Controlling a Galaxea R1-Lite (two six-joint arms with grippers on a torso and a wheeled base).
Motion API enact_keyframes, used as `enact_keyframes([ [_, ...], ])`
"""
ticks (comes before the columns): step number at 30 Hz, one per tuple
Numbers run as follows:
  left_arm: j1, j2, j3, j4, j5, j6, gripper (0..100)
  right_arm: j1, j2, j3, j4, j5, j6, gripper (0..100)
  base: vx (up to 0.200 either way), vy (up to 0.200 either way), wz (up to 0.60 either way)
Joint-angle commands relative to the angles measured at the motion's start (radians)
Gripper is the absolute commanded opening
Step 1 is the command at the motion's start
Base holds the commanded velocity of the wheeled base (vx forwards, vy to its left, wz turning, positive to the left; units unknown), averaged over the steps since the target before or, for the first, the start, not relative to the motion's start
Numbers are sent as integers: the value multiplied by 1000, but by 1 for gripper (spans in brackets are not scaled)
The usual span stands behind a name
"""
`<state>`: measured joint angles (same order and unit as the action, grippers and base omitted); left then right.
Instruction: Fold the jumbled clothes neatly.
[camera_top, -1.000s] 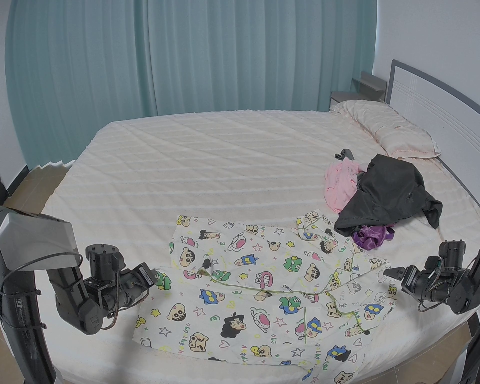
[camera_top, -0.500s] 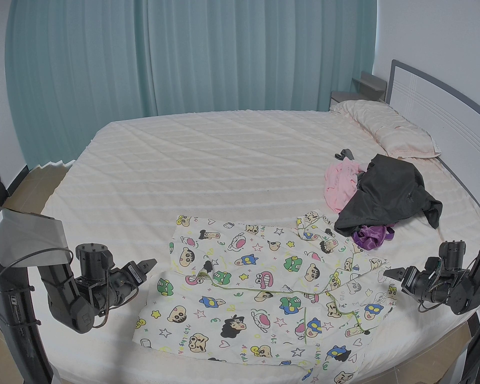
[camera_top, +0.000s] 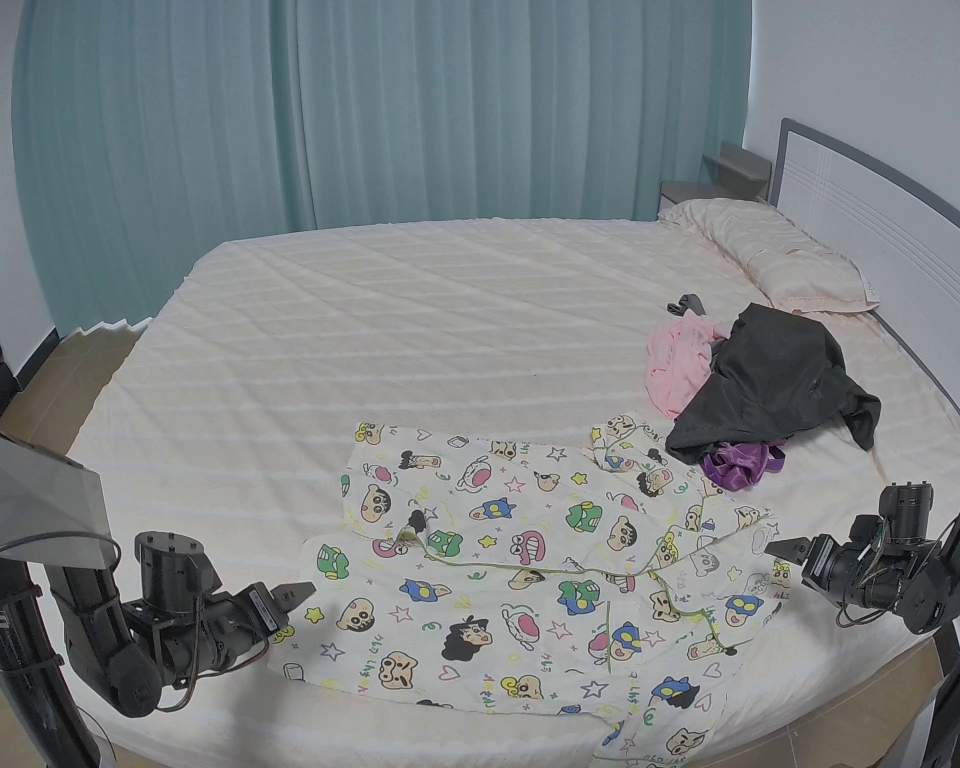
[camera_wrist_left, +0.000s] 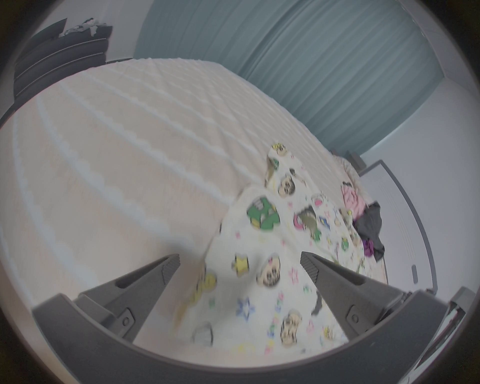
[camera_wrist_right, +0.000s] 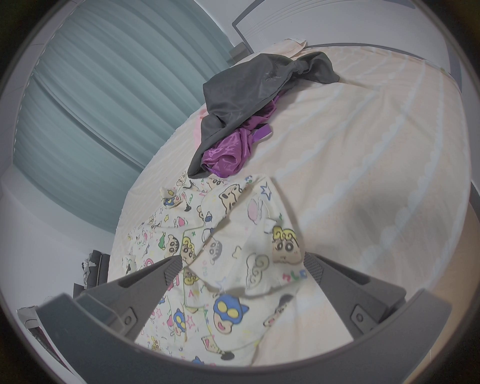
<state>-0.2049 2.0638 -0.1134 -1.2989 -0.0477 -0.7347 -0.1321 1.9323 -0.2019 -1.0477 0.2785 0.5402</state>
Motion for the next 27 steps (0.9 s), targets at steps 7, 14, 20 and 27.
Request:
enact_keyframes([
  [7,-85,-5,57,1,0,-25,100,16,-6,13,0,1,-2,100,-57,0,0],
  [14,-111,61,6,0,22,-95,100,37,-7,21,0,1,-2,100,0,0,0],
  [20,-110,111,-12,1,49,-94,100,40,-13,30,0,1,-3,100,0,0,0],
  [27,-108,160,-66,0,114,-97,100,78,-7,58,1,1,-11,100,0,0,0],
])
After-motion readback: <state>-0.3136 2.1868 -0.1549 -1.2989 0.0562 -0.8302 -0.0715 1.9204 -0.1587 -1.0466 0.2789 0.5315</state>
